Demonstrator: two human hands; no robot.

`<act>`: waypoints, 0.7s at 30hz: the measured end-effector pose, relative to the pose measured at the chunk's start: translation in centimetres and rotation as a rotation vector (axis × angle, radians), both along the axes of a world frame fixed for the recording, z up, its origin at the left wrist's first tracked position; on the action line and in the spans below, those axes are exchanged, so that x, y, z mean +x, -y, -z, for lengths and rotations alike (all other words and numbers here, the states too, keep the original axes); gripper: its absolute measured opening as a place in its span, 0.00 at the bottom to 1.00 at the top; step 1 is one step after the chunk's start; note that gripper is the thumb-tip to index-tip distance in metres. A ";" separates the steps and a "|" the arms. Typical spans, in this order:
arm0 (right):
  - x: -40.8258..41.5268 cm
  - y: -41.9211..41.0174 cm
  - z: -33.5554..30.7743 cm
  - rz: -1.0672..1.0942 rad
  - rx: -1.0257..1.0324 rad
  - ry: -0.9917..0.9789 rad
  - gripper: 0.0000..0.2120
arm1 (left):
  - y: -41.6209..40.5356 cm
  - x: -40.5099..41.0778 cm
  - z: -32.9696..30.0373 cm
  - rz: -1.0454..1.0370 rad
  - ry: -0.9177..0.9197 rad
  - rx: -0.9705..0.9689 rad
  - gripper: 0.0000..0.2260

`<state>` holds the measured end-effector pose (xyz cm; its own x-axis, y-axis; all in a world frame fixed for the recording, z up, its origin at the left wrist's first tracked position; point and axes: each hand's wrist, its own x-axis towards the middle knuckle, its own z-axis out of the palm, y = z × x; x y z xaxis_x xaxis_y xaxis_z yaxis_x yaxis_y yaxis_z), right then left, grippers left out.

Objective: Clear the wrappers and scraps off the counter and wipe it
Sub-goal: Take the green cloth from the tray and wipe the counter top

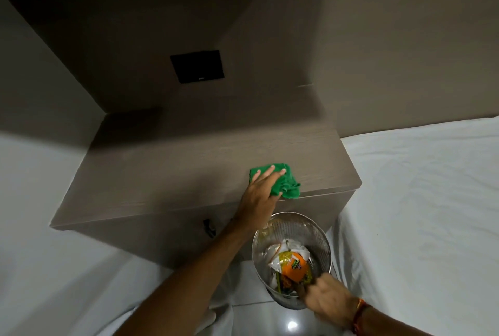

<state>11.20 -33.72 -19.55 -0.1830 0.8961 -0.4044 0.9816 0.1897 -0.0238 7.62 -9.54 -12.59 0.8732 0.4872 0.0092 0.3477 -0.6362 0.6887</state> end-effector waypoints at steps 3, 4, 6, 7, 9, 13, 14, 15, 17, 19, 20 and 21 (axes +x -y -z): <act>-0.4 0.7 -0.2 0.050 0.045 0.033 0.12 | 0.8 -2.2 0.4 0.160 0.108 0.059 0.26; -0.5 0.9 -0.2 0.058 0.041 0.034 0.13 | 1.3 -2.8 0.9 0.215 0.153 0.104 0.26; -0.3 1.0 -0.1 0.059 0.071 0.065 0.13 | 2.4 -3.9 2.5 0.296 0.195 0.237 0.23; -0.3 1.1 -0.1 0.054 0.076 0.077 0.13 | 2.9 -4.3 3.5 0.329 0.197 0.318 0.22; -0.5 1.3 -0.6 0.096 0.052 0.089 0.16 | 3.9 -5.3 5.7 0.443 0.158 0.459 0.23; -1.1 1.2 -1.1 0.170 0.085 0.046 0.16 | 5.6 -7.5 9.3 0.569 0.019 0.593 0.30; -1.1 1.3 -1.2 0.167 0.091 0.032 0.16 | 5.7 -7.8 9.4 0.540 0.012 0.597 0.29; -1.1 1.4 -1.3 0.159 0.082 0.029 0.16 | 5.7 -7.8 9.2 0.512 0.009 0.567 0.29; -0.9 1.6 -1.6 0.134 0.044 0.040 0.15 | 5.9 -7.4 7.8 0.439 0.065 0.414 0.28; -0.9 1.5 -1.7 0.158 0.055 0.053 0.13 | 5.5 -6.1 4.1 0.320 0.176 0.235 0.26; -1.0 1.3 -1.9 0.160 0.021 0.039 0.13 | 4.8 -5.0 1.8 0.263 0.239 0.180 0.25; -1.0 1.2 -1.8 0.152 -0.012 0.015 0.14 | 3.7 -3.7 -0.3 0.198 0.317 0.155 0.24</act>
<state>10.21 -34.91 -17.73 -0.0395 0.9082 -0.4168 0.9992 0.0387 -0.0103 3.89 -13.26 -12.26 0.8920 0.2817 0.3537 -0.0065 -0.7742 0.6330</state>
